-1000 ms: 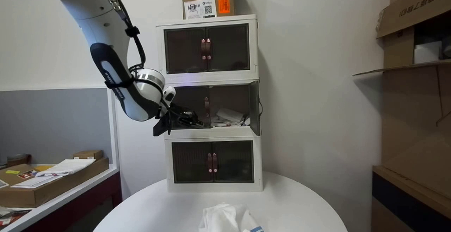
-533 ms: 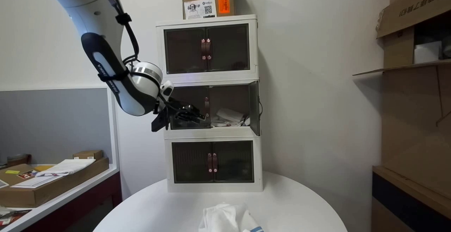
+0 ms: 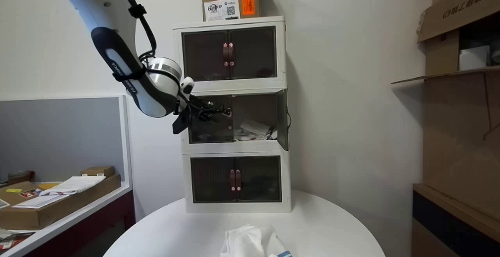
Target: Open the left door on the middle cabinet
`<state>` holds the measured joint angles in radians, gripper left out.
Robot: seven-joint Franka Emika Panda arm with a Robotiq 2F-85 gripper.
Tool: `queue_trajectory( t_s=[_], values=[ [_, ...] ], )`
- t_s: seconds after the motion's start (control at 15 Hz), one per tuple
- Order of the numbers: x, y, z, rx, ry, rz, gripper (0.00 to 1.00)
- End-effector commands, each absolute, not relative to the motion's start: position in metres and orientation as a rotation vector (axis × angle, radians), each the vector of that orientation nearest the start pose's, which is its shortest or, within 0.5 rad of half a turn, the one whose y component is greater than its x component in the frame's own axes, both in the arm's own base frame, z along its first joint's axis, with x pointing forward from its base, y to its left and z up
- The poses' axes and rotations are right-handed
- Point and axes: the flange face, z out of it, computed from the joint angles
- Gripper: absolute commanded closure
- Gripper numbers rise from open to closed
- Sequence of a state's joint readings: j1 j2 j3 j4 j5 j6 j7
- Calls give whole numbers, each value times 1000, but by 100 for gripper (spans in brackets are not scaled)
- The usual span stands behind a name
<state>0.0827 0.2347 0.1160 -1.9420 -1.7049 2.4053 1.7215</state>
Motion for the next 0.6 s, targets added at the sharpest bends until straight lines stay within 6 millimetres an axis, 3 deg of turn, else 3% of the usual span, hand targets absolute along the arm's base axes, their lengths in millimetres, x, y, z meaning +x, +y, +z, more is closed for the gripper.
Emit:
queue_trajectory(
  t_s=[0.0, 0.53],
  values=[
    [634, 110, 401, 2198, -267, 1427, 0],
    [654, 96, 399, 2156, -268, 1435, 0]
  ],
)
